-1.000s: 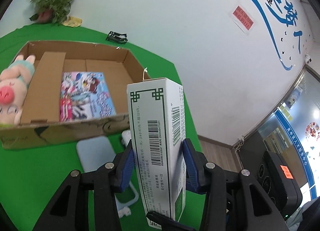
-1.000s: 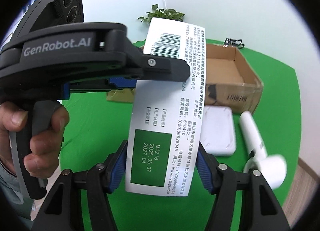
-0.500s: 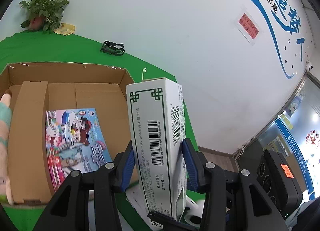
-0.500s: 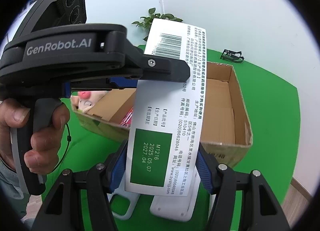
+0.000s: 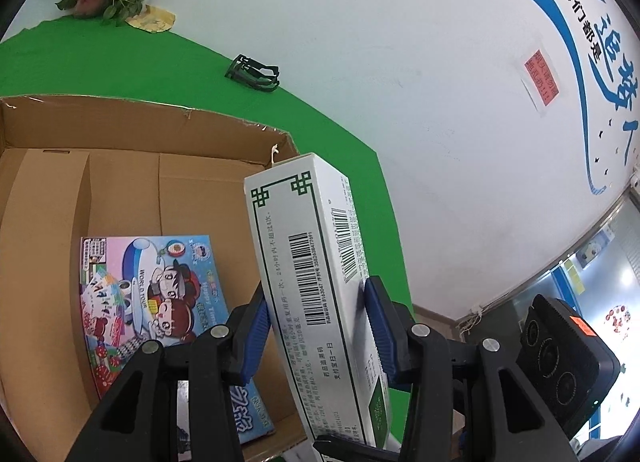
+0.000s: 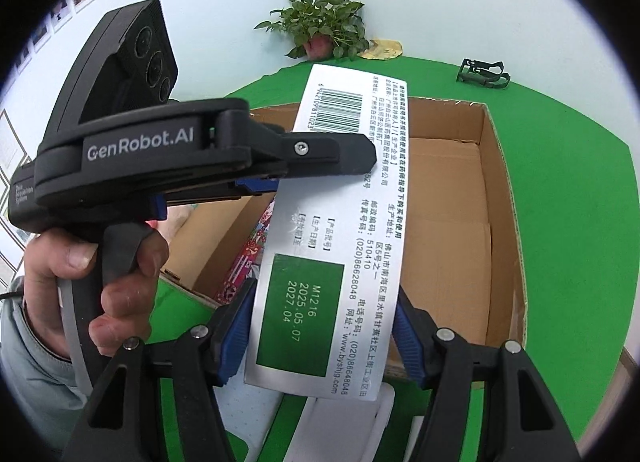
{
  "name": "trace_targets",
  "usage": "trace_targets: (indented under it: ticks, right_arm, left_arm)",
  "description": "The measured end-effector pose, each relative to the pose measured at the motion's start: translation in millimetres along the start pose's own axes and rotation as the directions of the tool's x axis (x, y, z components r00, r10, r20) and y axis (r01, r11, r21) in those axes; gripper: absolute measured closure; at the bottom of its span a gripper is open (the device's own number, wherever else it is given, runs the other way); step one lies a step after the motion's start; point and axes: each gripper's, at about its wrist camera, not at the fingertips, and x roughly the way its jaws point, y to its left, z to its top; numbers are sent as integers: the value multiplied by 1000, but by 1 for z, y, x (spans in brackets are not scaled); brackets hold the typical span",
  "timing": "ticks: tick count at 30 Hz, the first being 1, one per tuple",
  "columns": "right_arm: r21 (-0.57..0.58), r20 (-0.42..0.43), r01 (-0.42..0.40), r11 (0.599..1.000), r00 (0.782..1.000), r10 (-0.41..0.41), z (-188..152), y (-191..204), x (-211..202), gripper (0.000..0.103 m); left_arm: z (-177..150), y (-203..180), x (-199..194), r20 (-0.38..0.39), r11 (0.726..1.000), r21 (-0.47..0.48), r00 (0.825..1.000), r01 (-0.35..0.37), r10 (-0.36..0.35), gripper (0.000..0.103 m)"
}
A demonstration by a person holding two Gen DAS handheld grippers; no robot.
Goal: Organize objects
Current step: 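Carry the white box over the cardboard box with both tools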
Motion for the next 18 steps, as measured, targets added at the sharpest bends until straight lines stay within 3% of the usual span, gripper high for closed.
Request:
trace_targets:
  ticks: [5, 12, 15, 18]
  right_arm:
    - [16, -39, 4, 1000, 999, -4, -4, -9, -8, 41]
    - [119, -139, 1, 993, 990, 16, -5, -25, 27, 42]
    - [139, -165, 50, 989, 986, -27, -4, -28, 39, 42]
    - [149, -198, 96, 984, 978, -65, -5, -32, 48, 42]
  left_arm:
    - [13, 14, 21, -35, 999, -43, 999, -9, 8, 59]
    - [1, 41, 59, -124, 994, -85, 991, -63, 52, 57]
    - [-3, 46, 74, -167, 992, -79, 982, -97, 82, 50]
    - [-7, 45, 88, -223, 986, -31, 962, -166, 155, 41]
